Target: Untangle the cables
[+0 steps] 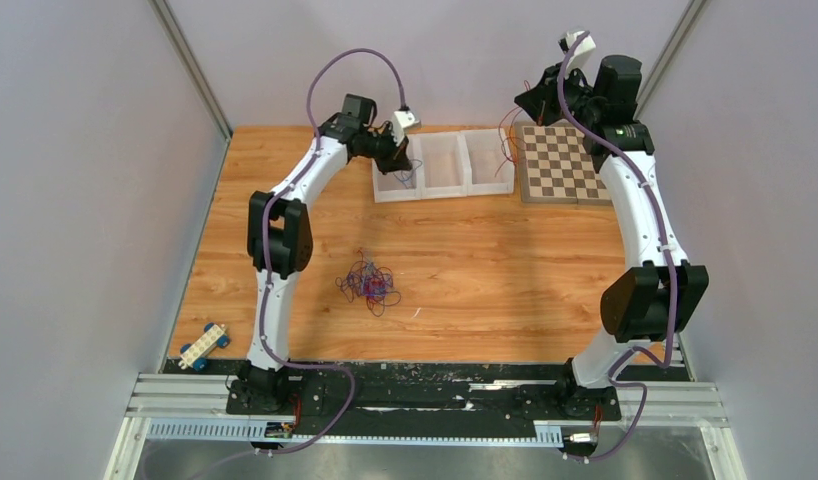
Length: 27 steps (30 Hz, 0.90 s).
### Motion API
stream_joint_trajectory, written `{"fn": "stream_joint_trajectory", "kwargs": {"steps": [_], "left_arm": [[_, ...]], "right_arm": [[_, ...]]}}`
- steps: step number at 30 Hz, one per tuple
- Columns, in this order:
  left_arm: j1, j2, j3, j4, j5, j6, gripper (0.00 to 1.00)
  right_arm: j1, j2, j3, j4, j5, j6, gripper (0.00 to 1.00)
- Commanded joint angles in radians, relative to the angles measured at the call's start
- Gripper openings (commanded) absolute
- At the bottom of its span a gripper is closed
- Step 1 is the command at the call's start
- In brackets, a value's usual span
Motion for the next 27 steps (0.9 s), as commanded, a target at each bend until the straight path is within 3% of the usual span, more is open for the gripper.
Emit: {"fn": "stream_joint_trajectory", "kwargs": {"steps": [1,9,15,18,22,25,27], "left_arm": [[-0.047,-0.044,-0.019,-0.024,-0.014,0.134,0.00],[-0.039,0.003,0.035,-0.094,-0.115,0.191,0.00],[0.031,0.006,0.034,0.012,-0.109,-0.028,0.00],[0.043,0.017,0.025,0.050,-0.202,-0.104,0.03],[0.047,0.040,0.051,0.049,-0.271,-0.140,0.36],[0.049,0.012,0.050,0.047,-0.235,-0.173,0.70],[0.049,-0.022,0.034,0.052,-0.210,-0.208,0.81]], "right_arm": [[-0.003,0.003,0.044,0.043,0.008,0.021,0.00],[-0.003,-0.001,0.033,0.045,0.004,0.021,0.00],[-0.003,0.018,0.049,0.050,-0.006,0.021,0.00],[-0.002,0.048,0.073,0.057,-0.012,0.035,0.00],[0.003,0.101,0.109,0.065,-0.002,0.035,0.00],[0.003,0.161,0.146,0.069,0.005,0.033,0.00],[0.003,0.200,0.167,0.076,0.015,0.033,0.00]]}}
